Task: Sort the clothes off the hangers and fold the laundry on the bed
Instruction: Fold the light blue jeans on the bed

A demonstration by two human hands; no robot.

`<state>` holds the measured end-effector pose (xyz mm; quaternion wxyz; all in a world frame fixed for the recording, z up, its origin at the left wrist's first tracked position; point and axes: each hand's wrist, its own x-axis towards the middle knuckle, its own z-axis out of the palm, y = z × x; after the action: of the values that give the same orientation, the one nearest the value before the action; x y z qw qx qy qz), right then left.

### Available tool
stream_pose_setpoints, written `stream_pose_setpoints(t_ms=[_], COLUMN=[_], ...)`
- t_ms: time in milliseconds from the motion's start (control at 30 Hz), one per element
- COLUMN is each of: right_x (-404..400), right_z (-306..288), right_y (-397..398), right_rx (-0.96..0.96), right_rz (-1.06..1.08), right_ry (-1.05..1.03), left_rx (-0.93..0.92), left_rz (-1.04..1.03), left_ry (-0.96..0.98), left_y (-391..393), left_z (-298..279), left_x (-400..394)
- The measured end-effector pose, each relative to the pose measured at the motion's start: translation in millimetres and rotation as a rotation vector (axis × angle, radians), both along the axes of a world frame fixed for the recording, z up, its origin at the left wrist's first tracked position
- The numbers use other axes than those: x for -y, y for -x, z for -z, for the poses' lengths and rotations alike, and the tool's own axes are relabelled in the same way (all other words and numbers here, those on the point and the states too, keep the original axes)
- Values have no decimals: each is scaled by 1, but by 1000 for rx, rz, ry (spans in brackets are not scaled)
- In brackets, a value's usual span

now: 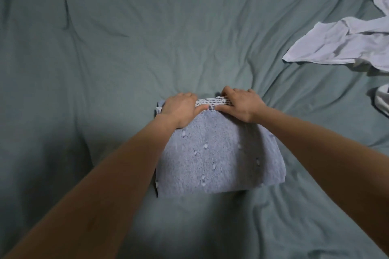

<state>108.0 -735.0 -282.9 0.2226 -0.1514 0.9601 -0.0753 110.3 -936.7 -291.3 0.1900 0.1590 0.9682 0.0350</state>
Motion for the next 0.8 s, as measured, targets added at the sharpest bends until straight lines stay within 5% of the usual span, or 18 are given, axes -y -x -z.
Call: stream_pose_setpoints(t_ms=[233,400,533,633,800], right_x=[3,-17,-26,-22,-8], right_z=[32,9,-18,-13,3], right_y=[-13,-63,-113,-122,-106], right_rx=[-337,-444,-140,88,122], right_rz=[205,585,836,892,1031], right_ry=[-75,224,376,315,204], left_rx=[-66,-296,-417,-74,19], left_rz=[-102,-283,-682,-1091,-1168], left_ry=[-5,-171,-397,-480,-310], left_y=[5,-27,-92,-121,-119], left_z=[29,9,-14,-17,-4], left_x=[-8,-6,16,12,1])
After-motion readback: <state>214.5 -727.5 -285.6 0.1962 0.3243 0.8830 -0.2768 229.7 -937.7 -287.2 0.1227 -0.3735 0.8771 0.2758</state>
